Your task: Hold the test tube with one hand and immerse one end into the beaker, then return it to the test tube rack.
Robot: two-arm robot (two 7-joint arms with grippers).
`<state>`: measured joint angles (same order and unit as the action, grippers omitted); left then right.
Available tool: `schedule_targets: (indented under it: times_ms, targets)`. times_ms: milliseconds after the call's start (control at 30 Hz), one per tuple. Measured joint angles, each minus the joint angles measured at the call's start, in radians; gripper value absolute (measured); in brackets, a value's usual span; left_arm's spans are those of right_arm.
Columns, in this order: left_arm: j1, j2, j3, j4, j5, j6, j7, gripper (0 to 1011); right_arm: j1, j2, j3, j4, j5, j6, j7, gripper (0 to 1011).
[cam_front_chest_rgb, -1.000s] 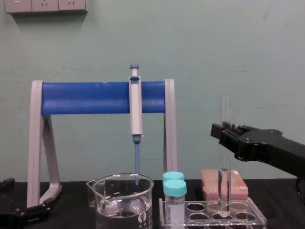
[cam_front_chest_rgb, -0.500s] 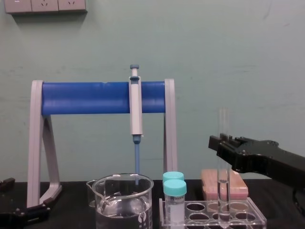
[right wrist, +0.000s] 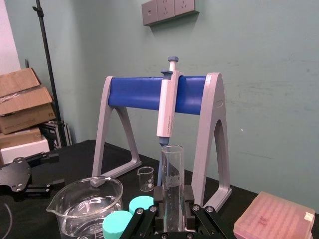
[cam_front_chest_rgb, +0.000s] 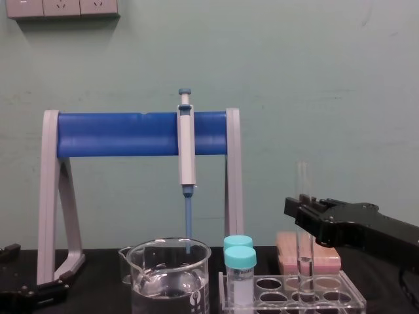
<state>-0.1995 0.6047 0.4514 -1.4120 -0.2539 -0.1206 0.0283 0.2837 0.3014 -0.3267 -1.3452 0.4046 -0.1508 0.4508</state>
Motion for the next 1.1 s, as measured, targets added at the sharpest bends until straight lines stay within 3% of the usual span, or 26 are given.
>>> schedule_targets:
  times_ms: [1100]
  targets:
    - [0.000, 0.000, 0.000, 0.000, 0.000, 0.000, 0.000, 1000, 0.012, -0.003, -0.018, 0.035, -0.018, 0.012, 0.006, 225]
